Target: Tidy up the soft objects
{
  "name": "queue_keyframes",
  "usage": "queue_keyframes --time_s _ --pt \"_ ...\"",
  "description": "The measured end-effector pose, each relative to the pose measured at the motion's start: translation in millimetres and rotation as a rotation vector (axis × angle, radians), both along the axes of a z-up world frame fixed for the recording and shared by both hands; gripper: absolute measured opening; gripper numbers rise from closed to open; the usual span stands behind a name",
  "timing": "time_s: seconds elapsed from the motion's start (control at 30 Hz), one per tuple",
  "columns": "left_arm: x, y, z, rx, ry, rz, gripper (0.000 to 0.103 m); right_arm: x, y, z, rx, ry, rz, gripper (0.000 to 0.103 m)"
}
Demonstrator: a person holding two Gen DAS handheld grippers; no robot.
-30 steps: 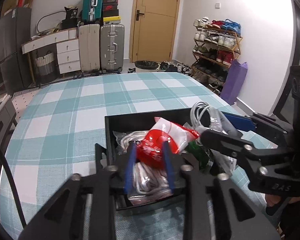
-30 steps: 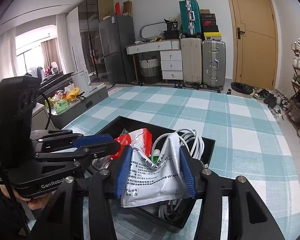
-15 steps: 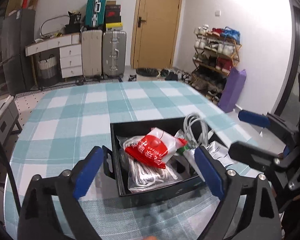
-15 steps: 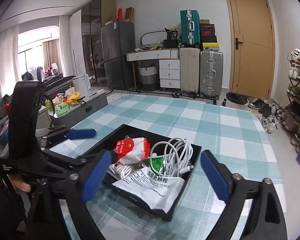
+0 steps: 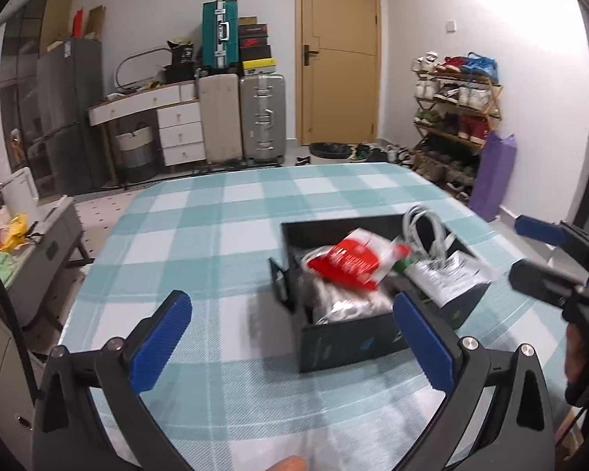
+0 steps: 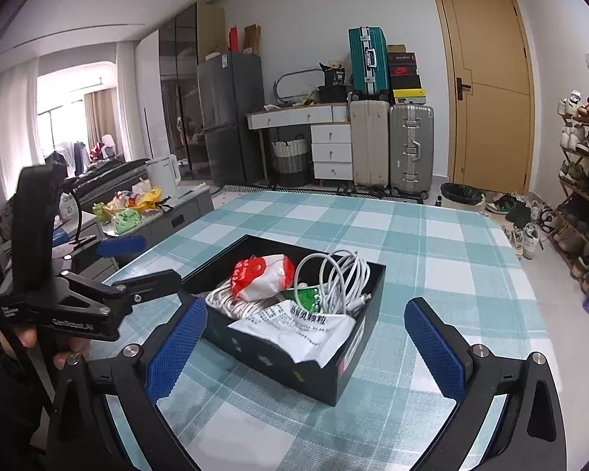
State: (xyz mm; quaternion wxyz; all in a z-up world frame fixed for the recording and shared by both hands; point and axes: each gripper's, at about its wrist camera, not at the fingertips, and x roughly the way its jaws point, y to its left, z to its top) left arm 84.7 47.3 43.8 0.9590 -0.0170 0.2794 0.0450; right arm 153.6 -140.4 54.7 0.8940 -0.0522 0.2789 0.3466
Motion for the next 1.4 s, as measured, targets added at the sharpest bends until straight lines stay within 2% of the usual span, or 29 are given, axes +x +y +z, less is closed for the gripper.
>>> queue_keyframes --time_s 0.3,0.43,0.93,1.23,1.4 --pt "-0.8 8.7 -18.8 -0.011 0.002 0.028 0.103 -6.9 -1.7 -9.2 0.006 -0.016 -0.004 0.102" --pt "-1.9 7.7 -22.5 0.007 -0.011 0.03 0.103 -6.4 -2.3 -11.3 0.013 -0.022 -0.008 0.102" --pt "-2.6 9.4 -23.4 -0.001 -0.03 0.03 0.103 -8.5 -6.0 -19.5 0.029 -0.051 -0.04 0.102" --pt "-1.2 18.2 -24.2 -0.044 -0.016 0.032 0.103 -12.0 -7.4 -18.1 0.03 -0.078 -0.054 0.102" --pt "-1.8 19.1 -24.4 -0.043 -0.02 0.036 0.103 -12.1 -6.4 -17.8 0.028 -0.081 -0.052 0.102"
